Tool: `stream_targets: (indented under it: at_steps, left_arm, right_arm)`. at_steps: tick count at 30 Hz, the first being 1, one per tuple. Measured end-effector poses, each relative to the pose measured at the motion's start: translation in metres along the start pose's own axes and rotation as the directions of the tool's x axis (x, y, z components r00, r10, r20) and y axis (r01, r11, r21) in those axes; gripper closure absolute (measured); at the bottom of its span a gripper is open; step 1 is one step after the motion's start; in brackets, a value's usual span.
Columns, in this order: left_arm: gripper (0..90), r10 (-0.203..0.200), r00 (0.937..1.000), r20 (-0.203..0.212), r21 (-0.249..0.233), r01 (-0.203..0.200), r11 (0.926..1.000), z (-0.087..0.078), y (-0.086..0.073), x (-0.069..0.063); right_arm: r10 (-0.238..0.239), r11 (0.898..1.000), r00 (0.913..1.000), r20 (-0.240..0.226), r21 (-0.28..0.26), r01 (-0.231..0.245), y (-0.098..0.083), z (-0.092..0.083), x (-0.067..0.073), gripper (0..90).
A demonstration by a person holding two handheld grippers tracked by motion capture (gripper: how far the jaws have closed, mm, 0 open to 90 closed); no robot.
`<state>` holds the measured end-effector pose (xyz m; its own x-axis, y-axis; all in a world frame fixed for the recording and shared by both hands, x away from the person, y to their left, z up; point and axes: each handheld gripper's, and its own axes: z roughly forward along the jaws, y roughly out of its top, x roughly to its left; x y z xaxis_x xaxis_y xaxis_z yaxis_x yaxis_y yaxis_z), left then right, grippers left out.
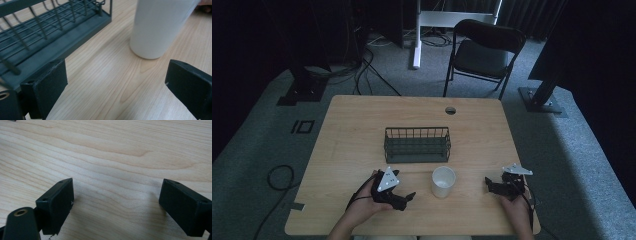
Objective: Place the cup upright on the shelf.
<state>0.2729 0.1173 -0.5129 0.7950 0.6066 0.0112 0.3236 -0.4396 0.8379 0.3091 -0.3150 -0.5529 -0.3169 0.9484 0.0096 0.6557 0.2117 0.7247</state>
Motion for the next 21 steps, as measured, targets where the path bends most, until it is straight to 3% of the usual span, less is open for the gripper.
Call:
stream_targets:
  at_steps: [3,10,21]
  left_arm:
    - [4.4,-0.010,0.9999,0.011,-0.007,0.011,0.9999,0.003,0.002,-0.002]
    - [4.5,0.022,0.9988,0.044,-0.007,-0.022,0.9997,0.017,0.010,-0.013]
    - [4.4,0.037,0.9952,0.090,-0.006,-0.036,0.9993,0.039,0.020,-0.027]
  right_arm:
    - [0.000,1.000,1.0000,0.000,0.000,0.000,0.000,0.000,0.000,12.1]
    - [0.000,1.000,1.0000,0.000,0.000,0.000,0.000,0.000,0.000,12.1]
    - [0.000,1.000,1.0000,0.000,0.000,0.000,0.000,0.000,0.000,12.1]
